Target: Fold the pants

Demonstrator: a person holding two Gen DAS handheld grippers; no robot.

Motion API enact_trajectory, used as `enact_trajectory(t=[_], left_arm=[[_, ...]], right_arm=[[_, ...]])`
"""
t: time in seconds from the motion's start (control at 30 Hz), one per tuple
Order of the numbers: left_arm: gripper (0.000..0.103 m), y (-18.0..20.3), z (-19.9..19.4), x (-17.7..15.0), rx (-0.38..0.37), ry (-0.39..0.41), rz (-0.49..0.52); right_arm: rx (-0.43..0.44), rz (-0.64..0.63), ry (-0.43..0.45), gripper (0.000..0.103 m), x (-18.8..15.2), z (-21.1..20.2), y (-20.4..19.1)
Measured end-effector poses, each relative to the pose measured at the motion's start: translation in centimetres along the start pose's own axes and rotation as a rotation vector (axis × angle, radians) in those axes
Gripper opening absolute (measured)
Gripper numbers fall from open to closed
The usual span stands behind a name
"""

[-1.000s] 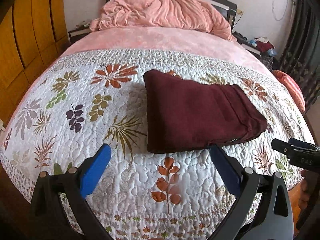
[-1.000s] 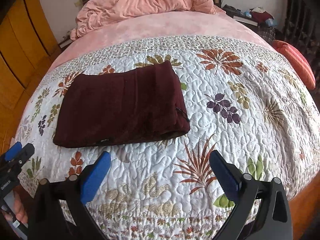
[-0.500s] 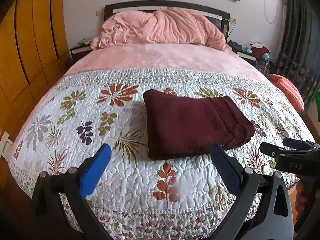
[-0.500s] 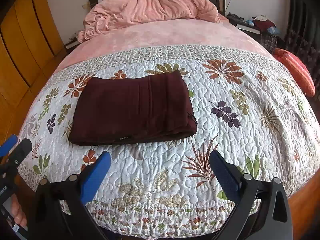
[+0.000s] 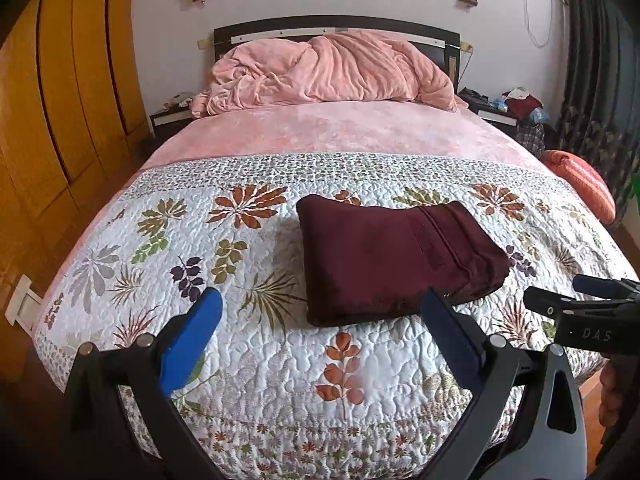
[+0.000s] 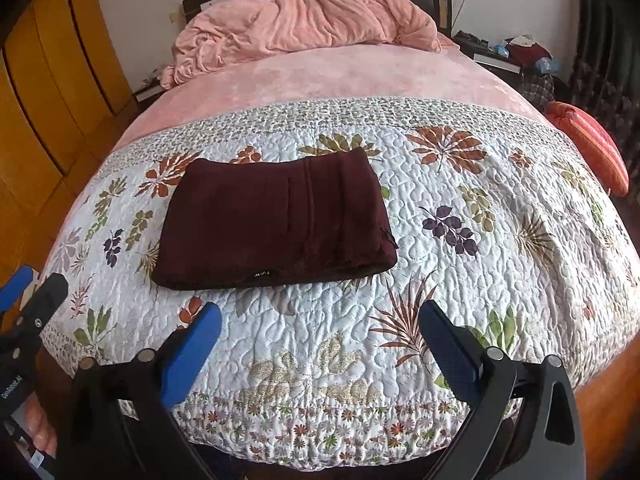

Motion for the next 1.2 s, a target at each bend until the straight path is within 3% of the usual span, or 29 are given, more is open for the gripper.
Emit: enact_trajectory(t=[0.47,0.93,1.2], left_arm=[[0.099,-0.2,1.9,-1.6,0.003,-0.053,-0.008],[0.099,-0.9,4.5,-2.8,0.012,-0.114,-0.024],[0.099,-1.1,5.3,-2.6,0.018,-0.126,-0.030]], right_arm=[[-0.002,-0.007,-0.009,0.099,-0.5,0.9,0.1],[-0.058,-0.053,-0.021,0.099,-0.4,3.0,0.4],[-0.019,-0.053,-0.010,0.099,0.6,3.3,0.0]])
Point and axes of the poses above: each gripper's, at about its wrist camera, not at the fingertips, and z roughly the way its jaws point, y to its right, x to its top, the point moved 10 cm from there along z, roughly the way its jaws point, and after that the axes turned 5 degrees about -z, right-handed, at the moved point
